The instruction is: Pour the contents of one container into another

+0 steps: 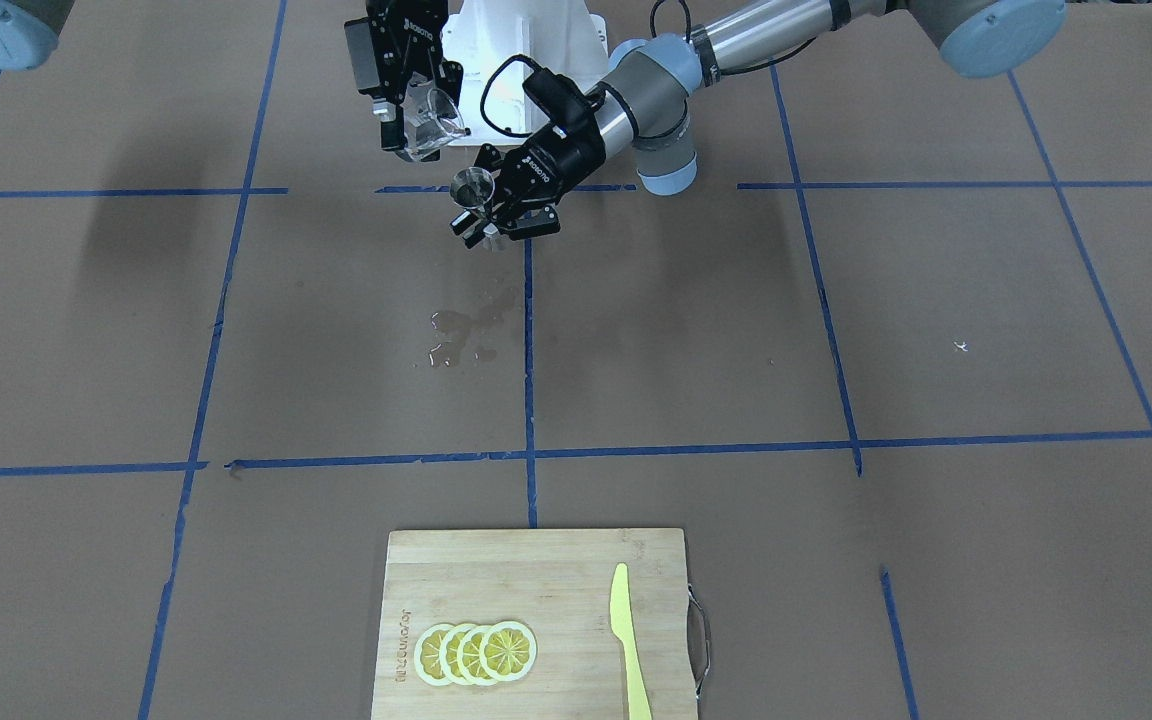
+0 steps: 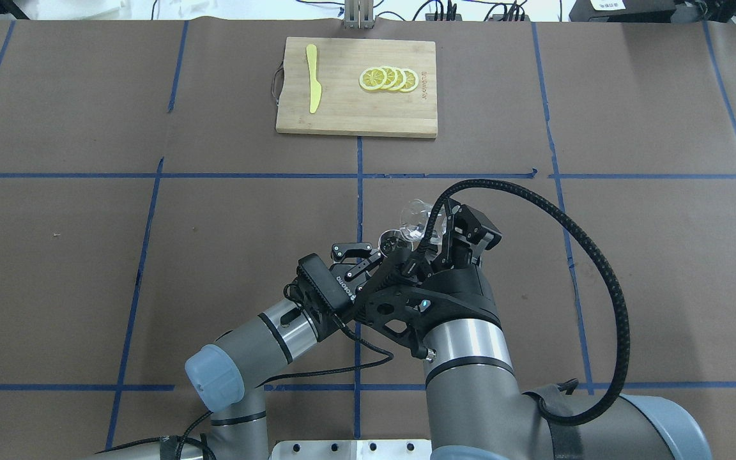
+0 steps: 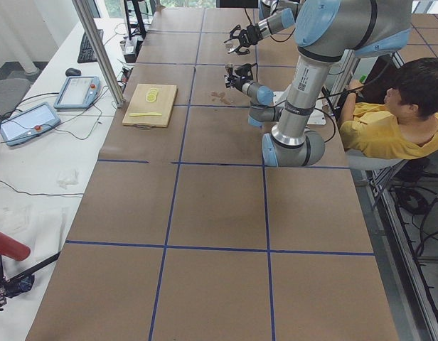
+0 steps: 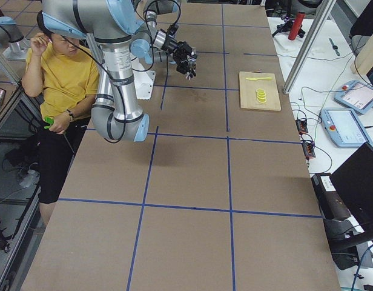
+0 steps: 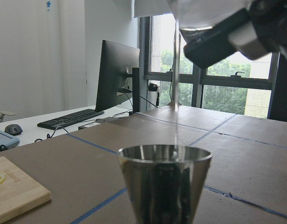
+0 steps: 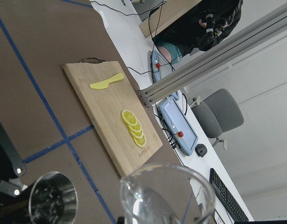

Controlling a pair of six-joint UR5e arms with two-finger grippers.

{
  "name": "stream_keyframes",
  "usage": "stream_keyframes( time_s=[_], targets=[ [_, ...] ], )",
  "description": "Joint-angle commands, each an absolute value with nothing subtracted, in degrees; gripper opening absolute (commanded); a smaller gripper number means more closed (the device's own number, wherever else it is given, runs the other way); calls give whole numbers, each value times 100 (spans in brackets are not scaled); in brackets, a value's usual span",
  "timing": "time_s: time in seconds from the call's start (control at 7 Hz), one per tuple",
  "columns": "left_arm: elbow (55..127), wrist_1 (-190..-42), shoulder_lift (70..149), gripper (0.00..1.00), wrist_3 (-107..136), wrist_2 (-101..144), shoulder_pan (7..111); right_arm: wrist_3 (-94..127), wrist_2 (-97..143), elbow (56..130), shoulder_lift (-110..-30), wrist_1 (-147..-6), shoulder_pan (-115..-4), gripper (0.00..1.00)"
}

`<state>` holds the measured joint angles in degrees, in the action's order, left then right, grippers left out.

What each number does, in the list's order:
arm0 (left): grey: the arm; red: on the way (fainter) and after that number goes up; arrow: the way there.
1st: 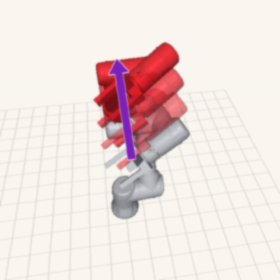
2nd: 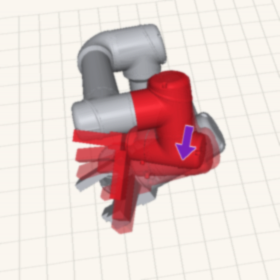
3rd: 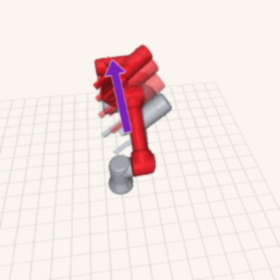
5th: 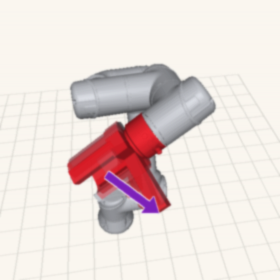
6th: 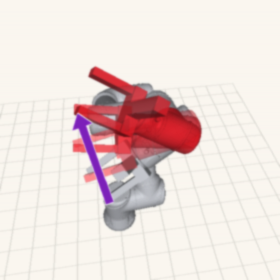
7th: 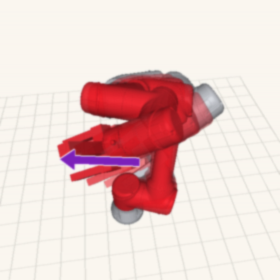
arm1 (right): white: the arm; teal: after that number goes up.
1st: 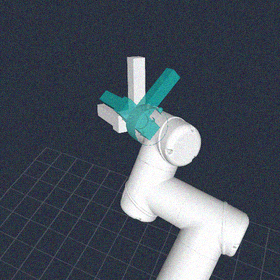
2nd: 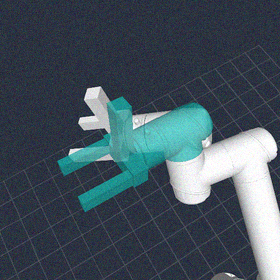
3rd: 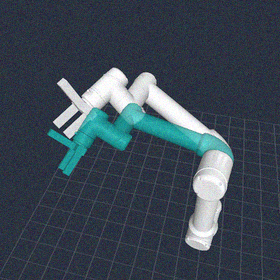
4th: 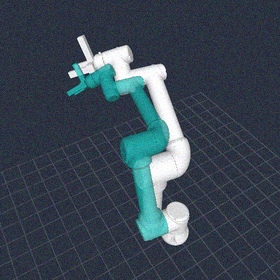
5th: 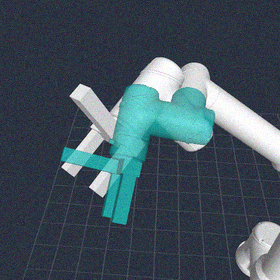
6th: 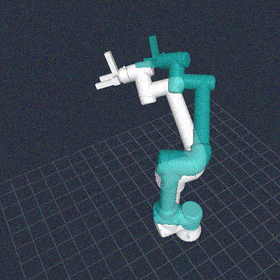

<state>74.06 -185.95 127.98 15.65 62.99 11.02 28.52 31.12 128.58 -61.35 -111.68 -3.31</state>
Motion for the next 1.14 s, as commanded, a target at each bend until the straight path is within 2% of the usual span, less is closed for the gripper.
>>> stream_keyframes(
  time_s=[0.0,0.43,1.0],
  targets=[
    [7409,-18598,12797,0,1573,6258,1081,3206,3120,12850,-6135,-11153,-316,0],
    [7453,-18606,12753,0,1573,6249,1081,3304,3129,12841,-6143,-10680,-334,0],
    [8031,-18615,12254,0,1573,5863,1099,4470,3138,13148,-6222,-10573,-386,0]
  ],
)
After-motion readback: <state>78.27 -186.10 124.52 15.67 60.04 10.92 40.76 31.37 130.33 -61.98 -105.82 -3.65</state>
